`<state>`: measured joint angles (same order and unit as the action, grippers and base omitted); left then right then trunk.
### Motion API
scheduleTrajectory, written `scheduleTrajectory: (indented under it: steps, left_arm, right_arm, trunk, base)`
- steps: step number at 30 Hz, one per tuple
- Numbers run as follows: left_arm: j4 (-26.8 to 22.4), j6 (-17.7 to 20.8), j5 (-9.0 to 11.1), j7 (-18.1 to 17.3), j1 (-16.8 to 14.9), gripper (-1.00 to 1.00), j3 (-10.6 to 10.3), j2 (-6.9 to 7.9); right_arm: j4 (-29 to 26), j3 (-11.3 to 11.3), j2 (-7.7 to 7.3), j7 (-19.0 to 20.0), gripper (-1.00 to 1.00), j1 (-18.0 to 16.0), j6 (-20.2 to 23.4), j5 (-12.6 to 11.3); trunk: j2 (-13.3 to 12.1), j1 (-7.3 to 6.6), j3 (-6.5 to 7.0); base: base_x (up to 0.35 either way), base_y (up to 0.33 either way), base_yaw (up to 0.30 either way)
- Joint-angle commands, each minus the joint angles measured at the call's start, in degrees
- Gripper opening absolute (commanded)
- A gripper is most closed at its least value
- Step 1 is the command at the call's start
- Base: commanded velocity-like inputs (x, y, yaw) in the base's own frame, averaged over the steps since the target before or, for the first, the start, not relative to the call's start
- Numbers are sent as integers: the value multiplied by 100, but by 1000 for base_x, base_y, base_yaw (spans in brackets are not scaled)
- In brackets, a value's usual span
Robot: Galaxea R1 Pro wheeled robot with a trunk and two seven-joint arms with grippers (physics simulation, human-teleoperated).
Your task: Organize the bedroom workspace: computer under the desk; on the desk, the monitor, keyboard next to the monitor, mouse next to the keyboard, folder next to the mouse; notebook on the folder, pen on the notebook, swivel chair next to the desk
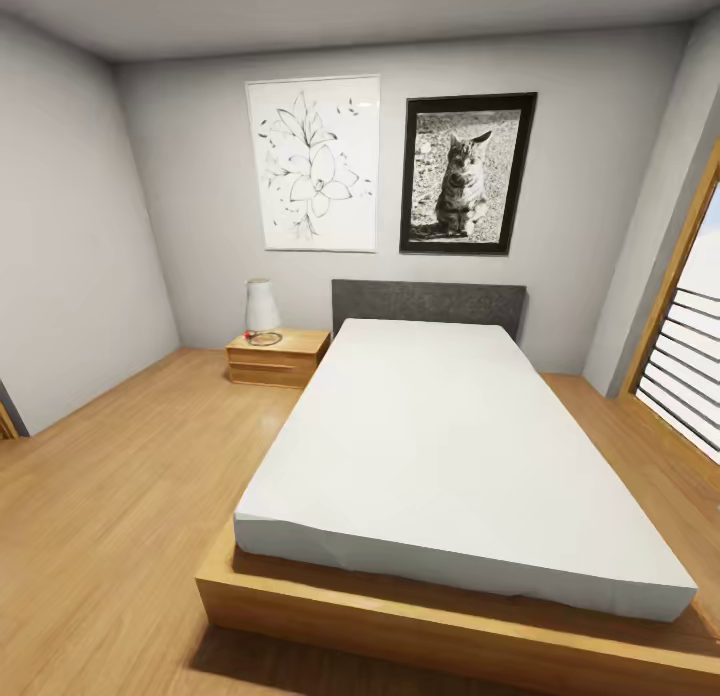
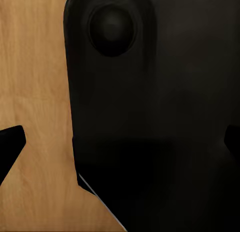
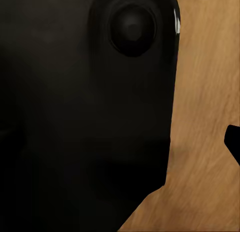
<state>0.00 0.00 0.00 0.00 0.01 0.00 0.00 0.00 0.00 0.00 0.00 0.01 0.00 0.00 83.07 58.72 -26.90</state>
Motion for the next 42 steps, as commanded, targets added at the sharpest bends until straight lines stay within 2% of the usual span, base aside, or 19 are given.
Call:
scheduleTrajectory:
  steps: [1,6,18,24,25,30,39,42]
  left_arm:
    - [0,0,0,0,-1,100,0,0]
    - [-114,-26,-9,18,-10,100,0,-162]
    - [-132,-18,4,18,-10,100,0,-125]
    - [-132,-14,6,18,-10,100,0,-122]
    - [-132,-13,6,16,-10,100,0,-122]
    - [-132,-10,-5,-3,-10,100,-6,-123]
    - [-144,-13,-13,-8,-10,100,-13,-122]
    - [-242,-16,-10,-9,-10,100,-10,-122]
  right_arm:
    - [0,0,0,0,100,-1,0,0]
    - [-12,7,162,-26,100,-10,-70,-66]
    - [-123,37,186,-20,100,-10,-308,-62]
    - [-83,18,176,-26,100,-10,-500,-89]
    - [-79,17,176,-28,100,-10,-1806,-90]
    - [-72,8,183,-34,100,-10,-2211,-95]
    - [-97,11,189,-35,100,-10,-2420,-96]
    - [-121,15,199,-35,100,-10,-2673,-96]
  trunk:
    - [1,0,-3]
    - [-199,-109,87]
    - [-681,-373,303]
    - [-921,-505,410]
    - [-961,-527,428]
    - [-1162,-637,518]
    - [-1523,-834,684]
    - [-1643,-900,746]
  base:
    - [0,0,0]
    - [0,0,0]
    - [0,0,0]
    - [0,0,205]
    - [0,0,239]
    - [0,0,243]
    - [0,0,259]
    - [0,0,264]
